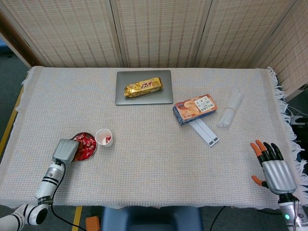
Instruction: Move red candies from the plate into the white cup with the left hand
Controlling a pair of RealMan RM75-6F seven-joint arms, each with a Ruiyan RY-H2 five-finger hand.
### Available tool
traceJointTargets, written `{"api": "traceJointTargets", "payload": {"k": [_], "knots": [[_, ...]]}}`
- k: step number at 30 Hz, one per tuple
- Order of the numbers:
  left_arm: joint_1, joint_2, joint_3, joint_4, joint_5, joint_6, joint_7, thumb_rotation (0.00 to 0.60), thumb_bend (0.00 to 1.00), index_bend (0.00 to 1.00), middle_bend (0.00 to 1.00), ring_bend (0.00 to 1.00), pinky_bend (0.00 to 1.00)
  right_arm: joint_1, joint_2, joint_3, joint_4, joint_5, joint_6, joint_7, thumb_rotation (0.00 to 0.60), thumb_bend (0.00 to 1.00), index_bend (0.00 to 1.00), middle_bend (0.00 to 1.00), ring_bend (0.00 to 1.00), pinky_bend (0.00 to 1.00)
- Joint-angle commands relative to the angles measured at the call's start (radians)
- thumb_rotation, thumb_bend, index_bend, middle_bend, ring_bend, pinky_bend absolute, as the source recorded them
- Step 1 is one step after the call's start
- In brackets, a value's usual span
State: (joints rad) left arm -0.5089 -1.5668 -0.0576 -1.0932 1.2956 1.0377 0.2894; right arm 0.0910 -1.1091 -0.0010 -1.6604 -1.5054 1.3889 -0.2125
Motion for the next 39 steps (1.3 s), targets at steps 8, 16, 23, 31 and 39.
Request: {"api": "traceJointTargets", "payload": {"k": [8,16,23,31,39], "knots": [[0.007,0.019,-0.009,-0.031,0.024,0.035,-0.019,0.600,0.56,0.69,0.71,0.65,1.00,0.000,0.000,0.000,0.000,0.000,0.001,0.000,0.600,0.06,0.00,0.00,0.00,0.00],[-0.001,0.096,-0.034,-0.159,0.048,0.075,-0.011,0.600,0.59,0.72,0.73,0.67,1.00,0.001,0.000,0.002,0.001,0.004,-0.002,0.000,0.600,0.06,0.00,0.00,0.00,0.00],[-0.052,0.156,-0.108,-0.309,0.047,0.100,0.051,0.600,0.59,0.72,0.73,0.67,1.00,0.004,0.000,0.005,0.001,0.012,-0.008,-0.002,0.600,0.06,0.00,0.00,0.00,0.00],[-0.132,0.122,-0.155,-0.364,0.010,0.054,0.144,0.600,0.60,0.72,0.73,0.67,1.00,0.007,0.001,0.009,0.002,0.021,-0.013,0.000,0.600,0.06,0.00,0.00,0.00,0.00],[-0.176,0.047,-0.147,-0.306,-0.046,0.006,0.205,0.600,0.60,0.71,0.72,0.67,1.00,0.003,0.009,0.010,0.003,0.020,-0.004,0.016,0.600,0.06,0.00,0.00,0.00,0.00]]}}
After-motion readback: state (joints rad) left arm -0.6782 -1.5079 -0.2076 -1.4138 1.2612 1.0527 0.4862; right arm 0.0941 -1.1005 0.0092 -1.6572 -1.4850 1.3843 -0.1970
